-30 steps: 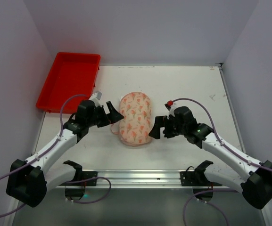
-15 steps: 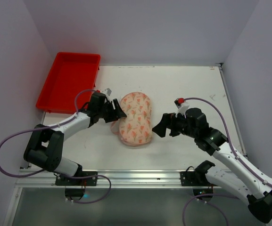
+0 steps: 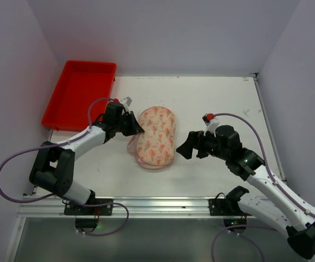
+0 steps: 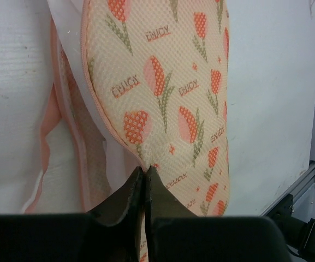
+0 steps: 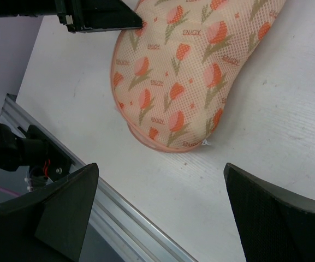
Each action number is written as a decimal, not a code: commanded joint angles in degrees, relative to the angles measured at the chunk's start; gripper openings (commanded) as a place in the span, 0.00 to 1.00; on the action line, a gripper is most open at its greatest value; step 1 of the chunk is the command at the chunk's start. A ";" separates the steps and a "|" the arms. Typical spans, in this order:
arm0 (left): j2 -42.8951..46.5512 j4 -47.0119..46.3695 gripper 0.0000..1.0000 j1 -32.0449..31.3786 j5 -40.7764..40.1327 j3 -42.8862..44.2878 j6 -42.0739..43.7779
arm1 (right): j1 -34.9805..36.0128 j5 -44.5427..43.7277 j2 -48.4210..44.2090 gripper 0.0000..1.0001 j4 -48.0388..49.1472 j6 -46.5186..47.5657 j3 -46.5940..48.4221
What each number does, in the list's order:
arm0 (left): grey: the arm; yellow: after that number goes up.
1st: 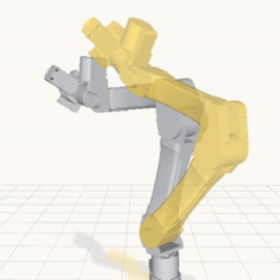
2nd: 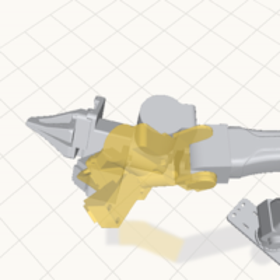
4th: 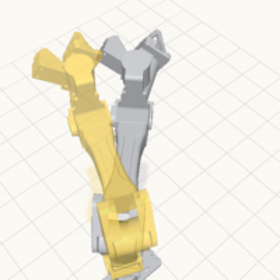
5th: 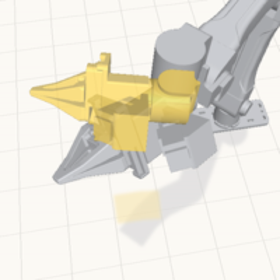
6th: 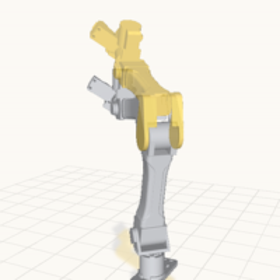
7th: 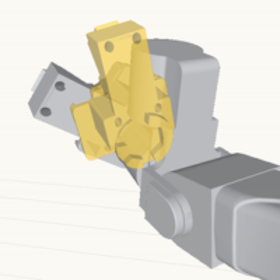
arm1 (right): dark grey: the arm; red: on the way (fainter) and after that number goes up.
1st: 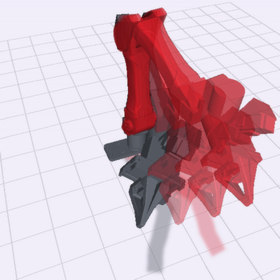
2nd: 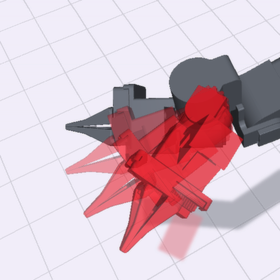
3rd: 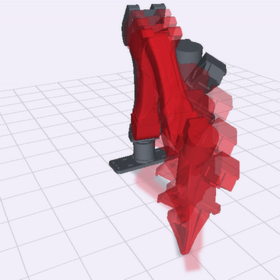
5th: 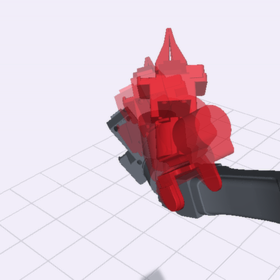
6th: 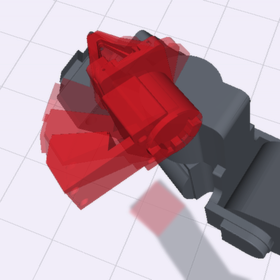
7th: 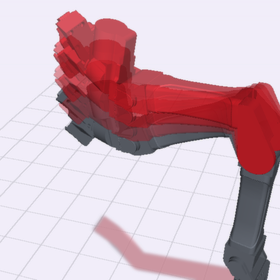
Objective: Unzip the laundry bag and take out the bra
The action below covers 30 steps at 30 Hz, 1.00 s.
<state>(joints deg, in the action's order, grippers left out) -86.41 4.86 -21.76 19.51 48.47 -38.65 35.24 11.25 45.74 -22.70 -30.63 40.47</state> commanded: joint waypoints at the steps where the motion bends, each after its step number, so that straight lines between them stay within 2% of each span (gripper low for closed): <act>1: 1.24 0.67 0.07 0.23 0.62 3.30 2.53 | 0.00 0.09 -1.17 0.99 1.52 -0.39 0.14; 8: 3.79 3.66 0.12 -2.23 -0.70 8.65 2.36 | 0.09 -0.52 -2.40 0.99 1.52 -0.57 -0.21; 12: 1.61 3.49 0.18 -9.50 -2.71 15.15 0.78 | 0.00 -2.63 -5.56 0.99 0.73 -0.92 -0.13; 13: -0.58 3.49 0.23 -10.84 -2.98 16.73 0.43 | 0.00 -3.42 -6.35 0.99 0.55 -1.01 -0.04; 17: -7.27 3.40 0.29 -16.73 -3.77 26.12 -1.34 | 0.00 -10.51 -10.40 0.99 -3.22 -0.40 1.80; 21: -13.42 3.31 0.48 -23.05 -6.67 32.47 -1.07 | 0.00 -16.32 -17.15 0.99 -7.61 0.48 3.39; 22: -15.87 3.31 0.58 -23.76 -7.02 34.65 -1.07 | 0.00 -17.56 -18.48 0.99 -8.23 0.57 3.56; 24: -18.25 3.22 0.68 -25.96 -8.42 36.95 -0.98 | 0.00 -20.63 -22.33 0.99 -9.20 0.75 3.74; 25: -20.53 3.31 0.77 -26.58 -8.52 38.09 -0.81 | 0.09 -21.69 -23.57 0.99 -9.47 0.66 3.65; 26: -21.60 3.31 0.80 -27.10 -8.35 40.19 -0.72 | 0.00 -22.92 -24.89 0.99 -9.82 0.14 3.48; 27: -23.00 3.22 0.88 -28.07 -8.35 41.17 -0.63 | 0.00 -25.37 -27.25 0.99 -10.17 -0.21 3.39; 30: -23.98 2.35 0.98 -28.78 -8.61 43.20 -0.63 | 0.00 -26.97 -30.35 0.99 -10.43 0.57 3.39</act>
<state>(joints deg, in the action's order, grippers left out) -110.56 8.71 -50.06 12.67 87.61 -39.77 35.24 -9.89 17.39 -31.57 -30.65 42.09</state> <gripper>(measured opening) 0.956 0.985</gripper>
